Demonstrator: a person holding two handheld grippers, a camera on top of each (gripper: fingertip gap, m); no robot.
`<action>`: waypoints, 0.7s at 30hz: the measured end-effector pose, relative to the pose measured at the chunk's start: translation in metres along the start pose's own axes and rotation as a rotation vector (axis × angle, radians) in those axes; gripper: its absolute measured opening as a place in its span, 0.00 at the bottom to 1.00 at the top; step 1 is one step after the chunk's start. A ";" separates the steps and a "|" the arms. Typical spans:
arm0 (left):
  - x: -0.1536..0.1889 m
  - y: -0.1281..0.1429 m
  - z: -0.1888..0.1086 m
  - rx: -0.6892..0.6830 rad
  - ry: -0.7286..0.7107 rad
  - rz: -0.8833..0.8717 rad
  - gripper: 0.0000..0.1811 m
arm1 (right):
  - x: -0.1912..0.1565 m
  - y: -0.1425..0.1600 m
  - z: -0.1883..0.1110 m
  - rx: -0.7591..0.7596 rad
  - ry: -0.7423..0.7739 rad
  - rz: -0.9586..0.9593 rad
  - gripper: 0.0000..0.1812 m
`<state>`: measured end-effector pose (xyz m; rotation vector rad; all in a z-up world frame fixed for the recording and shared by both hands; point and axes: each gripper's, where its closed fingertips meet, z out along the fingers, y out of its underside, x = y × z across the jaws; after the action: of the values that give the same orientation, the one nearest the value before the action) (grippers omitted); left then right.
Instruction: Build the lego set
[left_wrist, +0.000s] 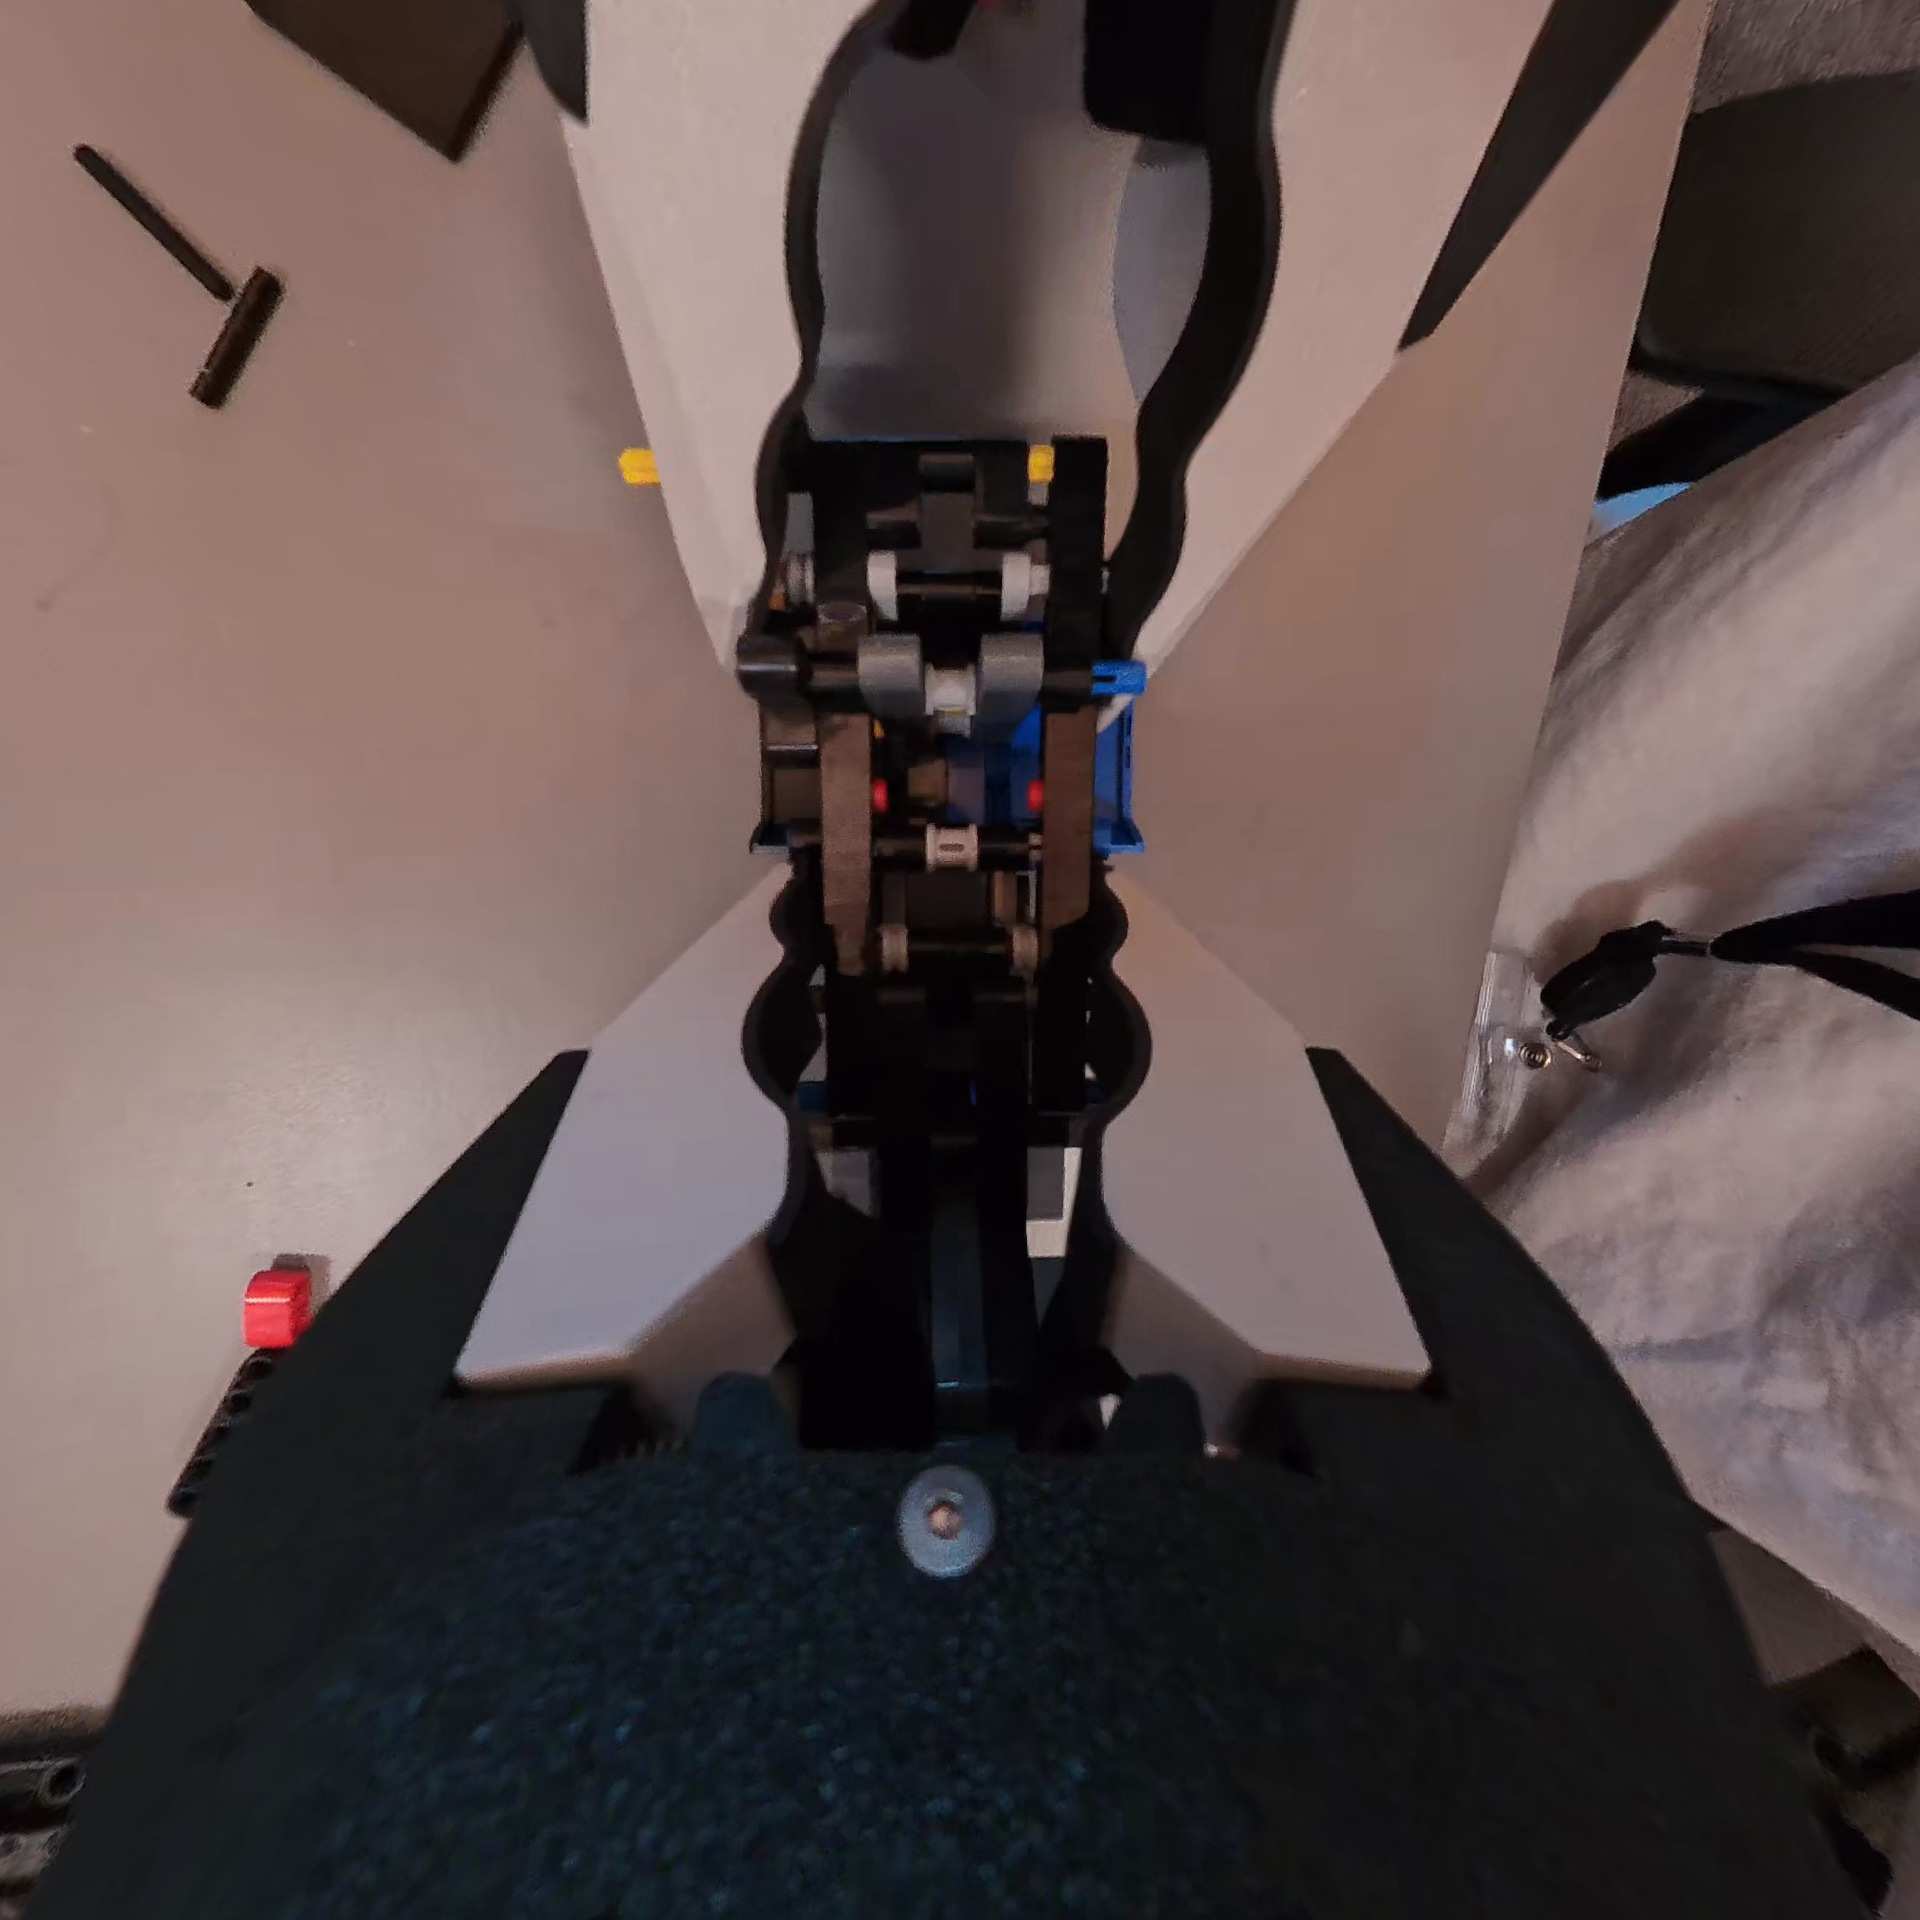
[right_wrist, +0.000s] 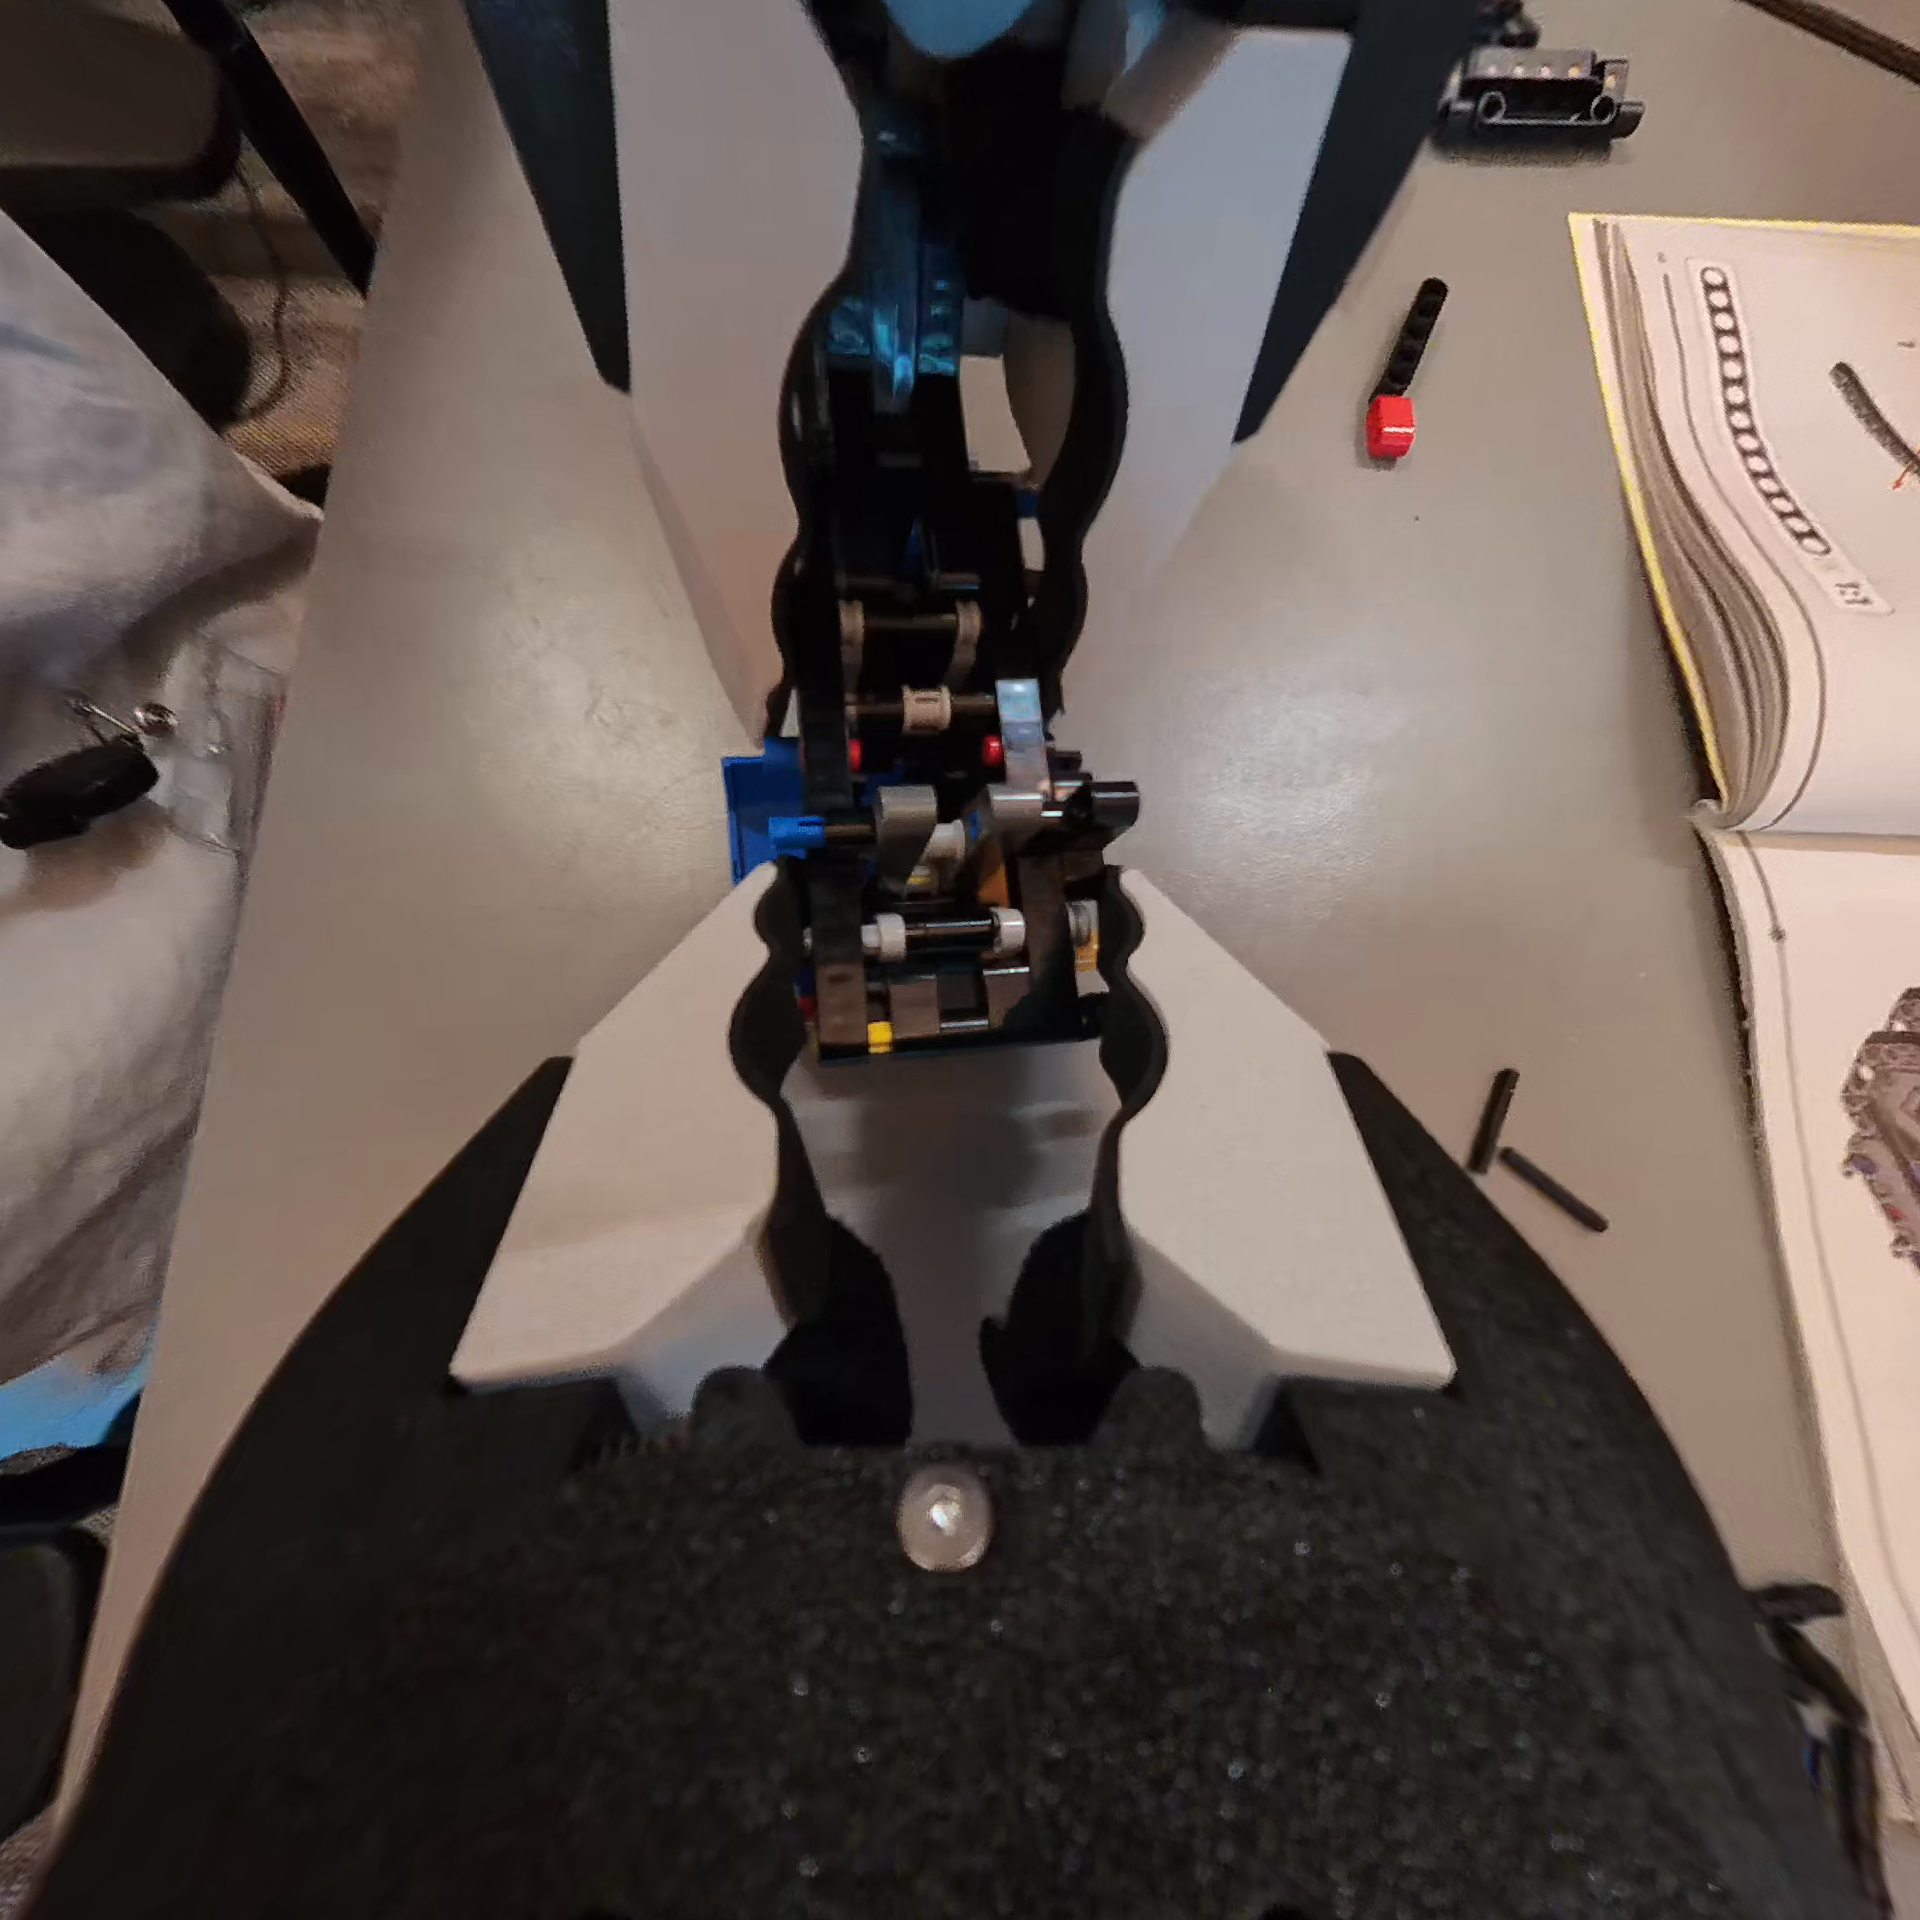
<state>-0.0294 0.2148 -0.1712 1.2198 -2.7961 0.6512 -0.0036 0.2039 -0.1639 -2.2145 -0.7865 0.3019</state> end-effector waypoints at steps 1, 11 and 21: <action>0.001 -0.001 0.000 0.018 0.004 -0.005 0.26 | -0.001 0.000 -0.001 0.007 -0.003 0.004 0.31; 0.010 0.001 -0.002 -0.027 0.019 0.022 0.26 | -0.011 -0.002 -0.006 -0.026 -0.052 -0.007 0.30; 0.009 0.000 0.000 -0.072 -0.004 0.072 0.24 | -0.011 0.002 -0.008 -0.053 -0.006 -0.049 0.27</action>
<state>-0.0354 0.2087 -0.1691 1.1149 -2.8512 0.5461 -0.0080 0.1914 -0.1596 -2.2408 -0.8597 0.2661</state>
